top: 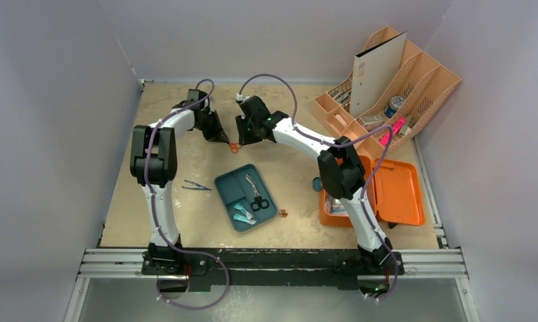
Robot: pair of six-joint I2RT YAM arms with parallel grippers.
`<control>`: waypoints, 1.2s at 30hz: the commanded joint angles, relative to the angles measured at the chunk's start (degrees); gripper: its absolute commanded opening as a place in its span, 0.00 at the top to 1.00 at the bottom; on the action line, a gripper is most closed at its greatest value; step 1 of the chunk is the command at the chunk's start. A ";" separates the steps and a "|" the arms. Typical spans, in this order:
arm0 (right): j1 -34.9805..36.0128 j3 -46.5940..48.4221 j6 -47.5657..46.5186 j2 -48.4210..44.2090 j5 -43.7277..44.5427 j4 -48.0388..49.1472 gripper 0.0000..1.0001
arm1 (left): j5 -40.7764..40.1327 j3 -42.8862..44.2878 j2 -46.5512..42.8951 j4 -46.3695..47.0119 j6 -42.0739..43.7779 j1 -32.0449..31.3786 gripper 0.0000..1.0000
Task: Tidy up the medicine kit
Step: Move the scissors to the center of the board.
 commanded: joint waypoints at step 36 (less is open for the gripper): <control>0.21 12.09 -1.17 8.97 6.52 -2.67 0.66 | 2.28 -2.57 -7.80 3.71 -6.72 1.99 1.00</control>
